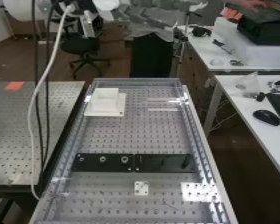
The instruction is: Grab the chopstick and place it in the clear container
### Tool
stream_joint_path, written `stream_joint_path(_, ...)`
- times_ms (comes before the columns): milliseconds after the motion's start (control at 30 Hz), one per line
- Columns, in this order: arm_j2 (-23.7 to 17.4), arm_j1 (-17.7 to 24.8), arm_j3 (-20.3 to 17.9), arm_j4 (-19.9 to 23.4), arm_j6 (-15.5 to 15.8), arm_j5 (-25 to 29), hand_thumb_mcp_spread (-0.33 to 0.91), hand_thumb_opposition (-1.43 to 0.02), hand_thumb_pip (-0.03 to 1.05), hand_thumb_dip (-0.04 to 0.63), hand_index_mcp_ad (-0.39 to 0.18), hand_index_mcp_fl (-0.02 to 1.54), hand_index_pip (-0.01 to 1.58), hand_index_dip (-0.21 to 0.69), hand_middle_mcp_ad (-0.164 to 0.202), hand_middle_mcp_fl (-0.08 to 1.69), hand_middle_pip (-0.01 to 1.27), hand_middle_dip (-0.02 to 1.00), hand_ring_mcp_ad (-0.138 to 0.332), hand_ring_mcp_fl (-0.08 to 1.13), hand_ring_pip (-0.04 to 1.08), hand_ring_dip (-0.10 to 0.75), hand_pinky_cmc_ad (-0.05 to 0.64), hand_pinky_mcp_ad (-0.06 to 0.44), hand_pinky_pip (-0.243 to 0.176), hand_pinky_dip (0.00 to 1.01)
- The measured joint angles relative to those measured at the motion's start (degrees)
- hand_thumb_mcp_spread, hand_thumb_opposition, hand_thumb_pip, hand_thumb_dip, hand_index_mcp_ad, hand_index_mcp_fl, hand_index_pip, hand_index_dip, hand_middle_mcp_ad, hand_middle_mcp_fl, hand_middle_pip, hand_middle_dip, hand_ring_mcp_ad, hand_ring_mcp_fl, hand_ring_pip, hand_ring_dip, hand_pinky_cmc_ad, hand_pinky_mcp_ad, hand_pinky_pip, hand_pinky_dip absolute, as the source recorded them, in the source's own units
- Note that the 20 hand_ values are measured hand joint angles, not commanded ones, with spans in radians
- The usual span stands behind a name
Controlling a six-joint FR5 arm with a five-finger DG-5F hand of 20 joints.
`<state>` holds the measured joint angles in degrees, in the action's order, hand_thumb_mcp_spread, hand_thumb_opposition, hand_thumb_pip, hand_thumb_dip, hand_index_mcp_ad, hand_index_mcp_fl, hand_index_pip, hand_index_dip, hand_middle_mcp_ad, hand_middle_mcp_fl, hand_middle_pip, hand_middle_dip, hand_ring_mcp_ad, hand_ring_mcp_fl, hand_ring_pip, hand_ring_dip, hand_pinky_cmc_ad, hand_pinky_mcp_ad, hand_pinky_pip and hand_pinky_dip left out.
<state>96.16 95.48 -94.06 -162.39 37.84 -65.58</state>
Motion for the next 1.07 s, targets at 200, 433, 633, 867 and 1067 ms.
stream_joint_path(200, 0.0, -0.1, -0.4, 0.5, 0.1, -0.8, 0.04, -0.72, 0.54, -0.024, -0.087, 0.01, 0.08, -0.017, 0.093, 0.05, 0.15, 0.07, 0.173, 0.0, 0.08, -0.033, 0.365, 0.314, -0.155, 0.22)
stream_joint_path(433, 0.5, -0.1, 0.1, 0.4, 0.3, -1.1, 0.04, -0.72, 0.55, -0.024, -0.087, 0.01, 0.08, -0.017, 0.093, 0.05, 0.15, 0.07, 0.176, 0.01, 0.09, -0.033, 0.365, 0.311, -0.155, 0.22)
stream_joint_path(633, 1.5, 0.0, 0.5, -0.1, -0.3, -1.3, 0.04, -0.72, 0.56, -0.024, -0.087, 0.02, 0.09, 0.003, 0.093, 0.05, 0.15, 0.07, 0.173, 0.0, 0.1, -0.033, 0.367, 0.311, -0.138, 0.22)
stream_joint_path(867, 1.6, -0.2, 0.1, 0.6, -0.5, -2.8, 0.05, -0.72, 0.56, -0.024, -0.087, 0.02, 0.08, 0.037, 0.093, 0.06, 0.15, 0.07, 0.173, 0.0, 0.1, -0.035, 0.363, 0.311, -0.138, 0.24)
stream_joint_path(1067, 1.3, -0.4, -0.3, 1.0, -0.2, -2.6, 0.06, -0.72, 0.56, -0.024, -0.087, 0.04, 0.09, 0.063, 0.091, 0.06, 0.15, 0.07, 0.176, 0.0, 0.1, -0.031, 0.365, 0.311, -0.138, 0.24)
